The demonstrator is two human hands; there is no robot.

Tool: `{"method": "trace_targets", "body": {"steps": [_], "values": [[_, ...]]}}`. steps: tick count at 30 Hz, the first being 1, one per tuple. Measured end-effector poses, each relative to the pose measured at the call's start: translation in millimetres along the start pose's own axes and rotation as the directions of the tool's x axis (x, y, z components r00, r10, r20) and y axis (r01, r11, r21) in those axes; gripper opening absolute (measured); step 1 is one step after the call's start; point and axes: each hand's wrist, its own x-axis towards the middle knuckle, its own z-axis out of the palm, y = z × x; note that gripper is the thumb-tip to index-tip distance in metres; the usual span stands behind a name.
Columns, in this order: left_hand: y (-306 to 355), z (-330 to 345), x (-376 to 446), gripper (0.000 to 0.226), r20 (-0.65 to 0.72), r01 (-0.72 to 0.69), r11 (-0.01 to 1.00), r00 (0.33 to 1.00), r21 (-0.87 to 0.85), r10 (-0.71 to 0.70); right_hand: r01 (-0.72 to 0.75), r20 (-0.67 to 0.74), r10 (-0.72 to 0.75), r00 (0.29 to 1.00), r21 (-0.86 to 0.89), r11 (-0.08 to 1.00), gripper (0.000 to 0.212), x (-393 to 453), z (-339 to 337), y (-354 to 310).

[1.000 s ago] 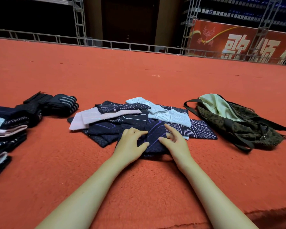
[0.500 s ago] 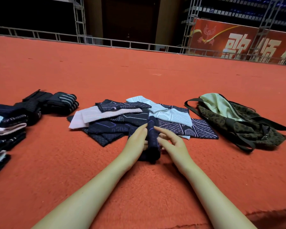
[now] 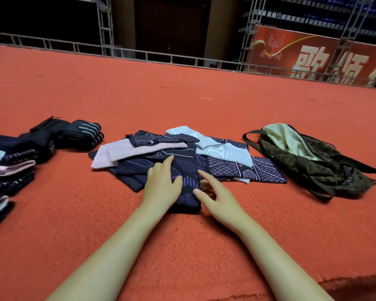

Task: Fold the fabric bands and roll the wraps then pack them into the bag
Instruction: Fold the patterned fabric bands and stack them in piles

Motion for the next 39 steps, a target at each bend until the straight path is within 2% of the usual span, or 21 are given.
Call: {"method": "trace_targets", "body": {"steps": [3,5,8,10,13,17,19,21,24,27,29,31,33,35,39], "values": [[-8.3,0.4,2.0,0.059,0.064,0.068,0.994,0.995,0.089,-0.074,-0.088,-0.023,0.088,0.996,0.028,0.996,0.052,3.4,-0.6,-1.6],[-9.9,4.7,1.9,0.058,0.098,0.078,0.994,0.992,0.077,-0.086,-0.147,-0.039,0.151,0.988,0.075,0.986,0.053,7.6,1.3,-4.2],[-4.6,11.9,1.7,0.054,0.065,0.054,0.998,0.996,0.031,-0.056,-0.203,-0.079,0.217,0.973,0.149,0.968,0.053,10.8,9.9,-7.9],[-2.1,15.9,2.1,0.052,0.059,0.045,0.998,0.997,-0.035,-0.043,-0.208,-0.096,0.223,0.970,0.144,0.967,0.055,9.8,15.1,-6.7],[-2.1,19.5,1.0,0.055,0.063,0.039,0.987,0.998,-0.157,-0.030,-0.199,-0.137,0.247,0.959,0.293,0.935,0.059,9.9,15.6,-4.0],[-2.4,10.6,6.4,0.071,0.068,0.049,0.911,0.997,-0.409,-0.023,-0.059,-0.192,0.156,0.969,0.436,0.898,0.050,7.7,6.5,-12.1],[-1.3,0.7,2.5,0.077,0.120,0.060,0.840,0.993,-0.539,0.006,-0.038,-0.128,0.112,0.986,0.474,0.880,0.047,0.1,2.2,-19.1],[-1.1,-6.3,-7.3,0.072,0.174,0.082,0.800,0.984,-0.595,0.029,-0.060,-0.054,0.098,0.994,0.479,0.876,0.047,-8.5,0.1,-22.2],[-3.5,-22.8,-18.4,0.055,0.206,0.012,0.896,0.975,-0.444,0.089,-0.082,-0.007,0.095,0.995,0.455,0.887,0.050,-17.7,-2.8,-27.3],[-8.8,-55.1,-21.1,0.049,0.195,-0.094,0.911,0.963,-0.401,0.186,-0.101,0.026,0.100,0.995,0.482,0.870,0.045,-18.9,1.9,-38.6],[-13.4,-82.9,-25.7,0.048,0.140,-0.108,0.897,0.973,-0.428,0.184,-0.174,0.067,0.165,0.984,0.564,0.807,0.041,-17.5,16.1,-52.4],[-21.3,-112.7,-31.2,0.047,0.039,-0.080,0.885,0.993,-0.459,0.110,-0.296,0.198,0.220,0.955,0.638,0.711,0.048,-14.6,35.6,-70.7],[-33.8,-141.9,-37.2,0.046,-0.043,-0.049,0.879,0.999,-0.475,0.032,-0.375,0.328,0.204,0.922,0.632,0.678,0.044,-12.0,56.9,-91.6],[-50.4,-169.9,-43.2,0.047,-0.088,-0.044,0.888,0.996,-0.459,0.004,-0.395,0.388,0.168,0.906,0.632,0.667,0.033,-9.0,80.6,-113.8],[-88.7,-224.1,-52.5,0.047,-0.190,-0.001,0.938,0.979,-0.347,-0.070,-0.380,0.409,0.104,0.906,0.682,0.626,0.016,11.3,129.1,-159.7]]}}
